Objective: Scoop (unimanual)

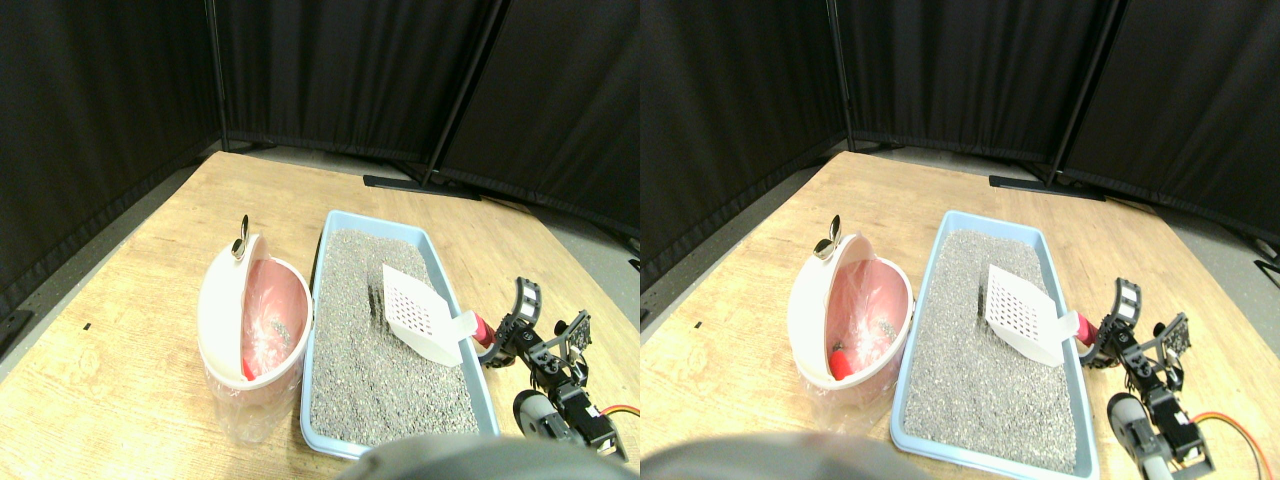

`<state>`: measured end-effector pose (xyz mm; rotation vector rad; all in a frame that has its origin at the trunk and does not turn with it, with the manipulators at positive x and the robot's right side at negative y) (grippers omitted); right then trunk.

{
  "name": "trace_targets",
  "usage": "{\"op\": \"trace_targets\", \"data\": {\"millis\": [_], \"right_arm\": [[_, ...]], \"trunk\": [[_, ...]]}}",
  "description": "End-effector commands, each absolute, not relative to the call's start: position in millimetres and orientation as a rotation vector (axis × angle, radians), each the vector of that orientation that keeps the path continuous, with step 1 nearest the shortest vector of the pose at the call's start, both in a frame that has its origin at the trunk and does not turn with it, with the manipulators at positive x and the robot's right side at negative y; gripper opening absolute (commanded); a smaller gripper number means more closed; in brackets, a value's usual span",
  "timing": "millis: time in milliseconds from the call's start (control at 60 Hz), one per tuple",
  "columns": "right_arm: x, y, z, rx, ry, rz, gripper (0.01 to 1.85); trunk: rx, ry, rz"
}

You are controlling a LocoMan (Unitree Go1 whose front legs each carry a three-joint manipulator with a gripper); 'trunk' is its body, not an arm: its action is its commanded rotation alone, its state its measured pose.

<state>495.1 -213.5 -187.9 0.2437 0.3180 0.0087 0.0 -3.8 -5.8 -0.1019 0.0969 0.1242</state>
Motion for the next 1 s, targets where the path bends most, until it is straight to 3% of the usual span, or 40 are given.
{"op": "trace_targets", "data": {"millis": [17, 283, 367, 417, 683, 817, 1000], "right_arm": [[496.7, -213.3, -182.3, 0.232, 0.283, 0.024, 1.6], [490.2, -215.4, -174.5, 0.221, 0.246, 0.011, 1.49], [485.7, -216.4, -170.5, 0.21, 0.209, 0.031, 1.29], [479.2, -216.8, -165.4, 0.197, 0.166, 0.035, 1.07], [457.2, -219.1, -150.8, 0.189, 0.062, 0.032, 0.45], [447.0, -222.4, -146.9, 0.204, 0.024, 0.05, 0.19], [436.8, -226.6, -143.3, 0.192, 0.036, 0.038, 0.06]], "trunk": [[-0.118, 0.095, 0.124], [-0.11, 0.095, 0.104], [-0.106, 0.097, 0.096], [-0.102, 0.097, 0.086], [-0.085, 0.097, 0.046], [-0.078, 0.095, 0.028], [-0.068, 0.098, 0.007]]}}
